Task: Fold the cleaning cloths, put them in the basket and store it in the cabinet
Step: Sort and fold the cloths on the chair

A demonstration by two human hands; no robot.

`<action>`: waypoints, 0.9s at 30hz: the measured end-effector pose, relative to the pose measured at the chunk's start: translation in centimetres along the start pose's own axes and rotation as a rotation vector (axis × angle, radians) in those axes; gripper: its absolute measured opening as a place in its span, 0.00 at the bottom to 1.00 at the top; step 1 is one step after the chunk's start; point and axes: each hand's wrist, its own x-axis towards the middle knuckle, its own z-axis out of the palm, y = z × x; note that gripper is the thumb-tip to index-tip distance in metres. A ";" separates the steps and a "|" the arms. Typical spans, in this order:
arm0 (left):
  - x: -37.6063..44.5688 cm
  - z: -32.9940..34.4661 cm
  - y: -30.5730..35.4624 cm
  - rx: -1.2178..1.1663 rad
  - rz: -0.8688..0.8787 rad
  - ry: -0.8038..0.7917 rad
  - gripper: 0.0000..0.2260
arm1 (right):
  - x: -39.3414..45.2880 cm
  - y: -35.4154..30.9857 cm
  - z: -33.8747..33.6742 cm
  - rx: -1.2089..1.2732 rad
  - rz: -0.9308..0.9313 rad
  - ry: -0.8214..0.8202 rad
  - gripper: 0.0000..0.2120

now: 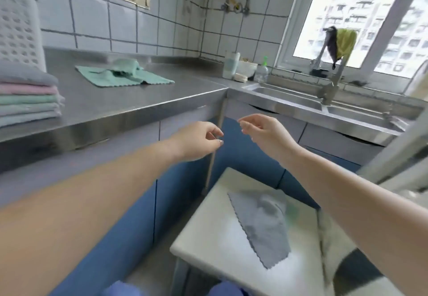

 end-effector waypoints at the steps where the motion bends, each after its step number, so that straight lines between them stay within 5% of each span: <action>1: 0.6 2.6 0.2 -0.013 0.011 -0.067 0.12 | -1.1 2.1 -0.7 -0.020 0.051 -0.003 0.12; 7: 3.2 14.4 -1.7 -0.005 -0.014 -0.317 0.13 | -6.3 13.1 -1.5 -0.145 0.320 -0.016 0.11; 17: 6.5 28.4 -9.8 0.237 -0.098 -0.559 0.17 | -14.1 28.4 10.3 -0.272 0.636 -0.396 0.13; 19: 6.4 29.5 -10.9 0.325 -0.032 -0.576 0.18 | -14.3 28.7 11.4 -0.324 0.579 -0.353 0.06; 23: 7.2 32.2 -12.2 0.394 0.067 -0.500 0.21 | -13.7 30.8 12.3 -0.452 0.505 -0.267 0.18; 27: 8.5 34.2 -12.9 0.409 0.128 -0.363 0.17 | -13.4 32.8 11.6 -0.505 0.512 -0.139 0.14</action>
